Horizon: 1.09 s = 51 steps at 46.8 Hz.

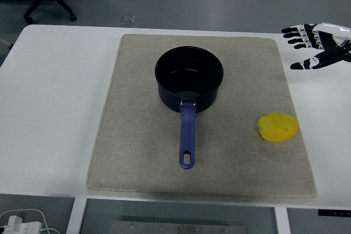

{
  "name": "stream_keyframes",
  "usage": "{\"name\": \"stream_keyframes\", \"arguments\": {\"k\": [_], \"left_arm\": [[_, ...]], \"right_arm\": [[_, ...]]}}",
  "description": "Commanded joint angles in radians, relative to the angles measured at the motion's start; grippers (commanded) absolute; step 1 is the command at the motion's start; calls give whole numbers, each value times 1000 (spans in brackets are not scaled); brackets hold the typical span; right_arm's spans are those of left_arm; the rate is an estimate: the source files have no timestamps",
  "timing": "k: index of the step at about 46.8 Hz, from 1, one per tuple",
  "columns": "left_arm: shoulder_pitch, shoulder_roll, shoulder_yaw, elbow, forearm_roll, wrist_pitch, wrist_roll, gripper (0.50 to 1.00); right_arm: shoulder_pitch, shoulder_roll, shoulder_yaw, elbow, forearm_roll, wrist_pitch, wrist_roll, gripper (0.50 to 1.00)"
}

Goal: Put the potato in the blue pot

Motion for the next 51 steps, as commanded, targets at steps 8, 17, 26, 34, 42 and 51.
{"name": "stream_keyframes", "arguments": {"k": [8,17,26,34,42,51], "left_arm": [[0,0,0,0,0,2,0,996],[0,0,0,0,0,0,0,996],[0,0,0,0,0,0,0,996],[0,0,0,0,0,0,0,996],[0,0,0,0,0,0,0,996],[0,0,0,0,0,0,0,996]], "right_arm": [[21,-50,-51,75,-235,-4,28,938],[67,-79,-107,143,-317,-2,28,938],[102,-93,-114,154,-330,48,26,938],[101,-121,-113,174,-322,62,29,938],[79,-184,-111,265,-321,48,32,936],[33,-230,-111,396,-321,-39,32,934]]}}
